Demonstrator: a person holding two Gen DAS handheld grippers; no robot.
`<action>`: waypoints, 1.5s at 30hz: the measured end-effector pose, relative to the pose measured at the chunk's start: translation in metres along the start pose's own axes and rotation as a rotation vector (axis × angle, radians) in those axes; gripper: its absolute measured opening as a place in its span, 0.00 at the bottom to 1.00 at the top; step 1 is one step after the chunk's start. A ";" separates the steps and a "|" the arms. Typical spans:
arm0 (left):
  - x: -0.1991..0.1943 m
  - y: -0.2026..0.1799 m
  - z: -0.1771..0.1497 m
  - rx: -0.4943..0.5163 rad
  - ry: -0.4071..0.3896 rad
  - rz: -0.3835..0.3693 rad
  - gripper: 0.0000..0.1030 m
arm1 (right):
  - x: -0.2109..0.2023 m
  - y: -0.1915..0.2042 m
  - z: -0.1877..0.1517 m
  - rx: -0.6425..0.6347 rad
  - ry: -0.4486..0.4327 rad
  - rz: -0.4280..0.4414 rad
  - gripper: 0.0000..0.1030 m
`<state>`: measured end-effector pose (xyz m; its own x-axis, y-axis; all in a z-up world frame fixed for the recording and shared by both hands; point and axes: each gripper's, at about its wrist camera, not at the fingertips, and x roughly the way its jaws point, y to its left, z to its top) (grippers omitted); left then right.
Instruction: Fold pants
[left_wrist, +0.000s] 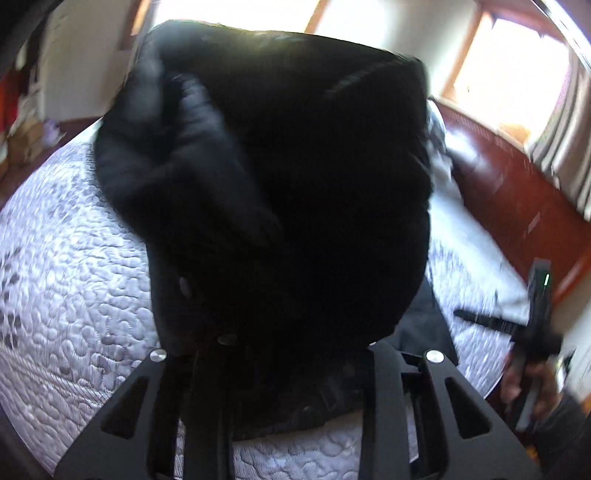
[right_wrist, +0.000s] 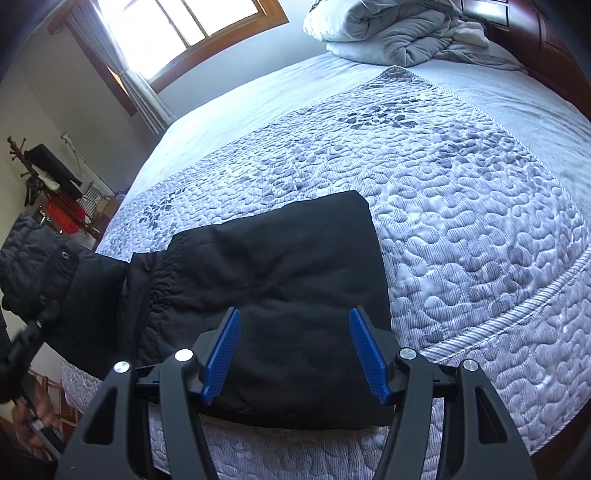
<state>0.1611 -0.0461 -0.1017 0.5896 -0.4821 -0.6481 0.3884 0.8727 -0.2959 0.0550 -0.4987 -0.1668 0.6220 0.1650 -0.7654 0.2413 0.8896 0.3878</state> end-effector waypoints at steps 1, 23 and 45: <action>0.006 -0.005 -0.002 0.022 0.018 0.004 0.27 | 0.000 0.000 0.000 0.001 0.000 0.000 0.60; 0.046 -0.046 -0.051 0.132 0.147 -0.009 0.84 | -0.003 0.003 0.003 0.031 -0.003 0.051 0.71; 0.008 0.079 -0.062 -0.308 0.187 0.274 0.94 | 0.078 0.048 0.007 0.228 0.250 0.457 0.84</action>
<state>0.1528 0.0235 -0.1735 0.4923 -0.2326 -0.8387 -0.0100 0.9620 -0.2727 0.1202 -0.4467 -0.2042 0.5123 0.6322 -0.5813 0.1614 0.5939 0.7882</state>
